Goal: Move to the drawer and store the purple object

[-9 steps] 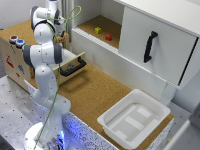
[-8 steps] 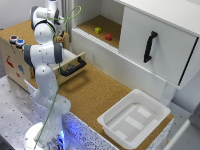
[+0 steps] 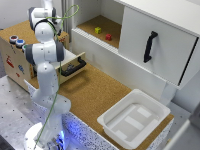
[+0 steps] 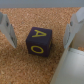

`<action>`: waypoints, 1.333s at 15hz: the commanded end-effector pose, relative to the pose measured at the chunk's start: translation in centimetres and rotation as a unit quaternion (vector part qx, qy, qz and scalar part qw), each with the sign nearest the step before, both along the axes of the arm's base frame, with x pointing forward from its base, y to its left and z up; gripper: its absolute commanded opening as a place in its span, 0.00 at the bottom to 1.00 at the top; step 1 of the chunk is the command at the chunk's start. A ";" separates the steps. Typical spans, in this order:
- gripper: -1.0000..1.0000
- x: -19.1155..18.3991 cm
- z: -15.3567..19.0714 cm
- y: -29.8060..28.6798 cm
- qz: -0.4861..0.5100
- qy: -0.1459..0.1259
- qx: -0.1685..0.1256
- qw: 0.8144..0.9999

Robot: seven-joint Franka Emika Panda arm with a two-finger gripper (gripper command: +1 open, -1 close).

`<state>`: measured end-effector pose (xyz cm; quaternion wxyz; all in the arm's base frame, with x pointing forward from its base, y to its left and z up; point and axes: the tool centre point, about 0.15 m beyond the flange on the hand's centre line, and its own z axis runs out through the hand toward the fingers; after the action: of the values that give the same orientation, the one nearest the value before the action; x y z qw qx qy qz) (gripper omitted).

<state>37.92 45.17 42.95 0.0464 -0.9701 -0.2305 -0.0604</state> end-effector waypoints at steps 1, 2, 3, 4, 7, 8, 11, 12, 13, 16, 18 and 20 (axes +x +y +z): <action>0.00 1.7 0.9 2.7 -0.009 0.026 -0.080 0.996; 0.00 1.6 0.9 2.6 -0.009 0.027 -0.080 0.996; 0.00 1.5 1.0 2.4 -0.010 0.026 -0.079 0.996; 0.00 1.5 1.1 2.1 -0.012 0.024 -0.081 0.996; 0.00 1.1 2.6 0.2 -0.034 0.018 -0.081 0.996; 0.00 0.7 3.2 -0.9 -0.040 0.015 -0.080 0.996; 0.00 -0.9 4.6 -4.3 -0.056 0.003 -0.085 0.995; 0.00 -1.7 4.7 -5.9 -0.051 0.001 -0.082 0.995; 0.00 -2.4 4.5 -7.3 -0.047 -0.001 -0.083 0.995; 0.00 -4.2 3.3 -12.7 -0.038 0.009 -0.057 0.998; 0.00 -5.5 2.0 -15.4 -0.002 0.012 -0.055 0.998; 0.00 -6.3 0.7 -17.3 0.030 0.015 -0.056 0.998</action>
<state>35.18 35.49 47.11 -0.0670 -0.9767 -0.2039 0.0069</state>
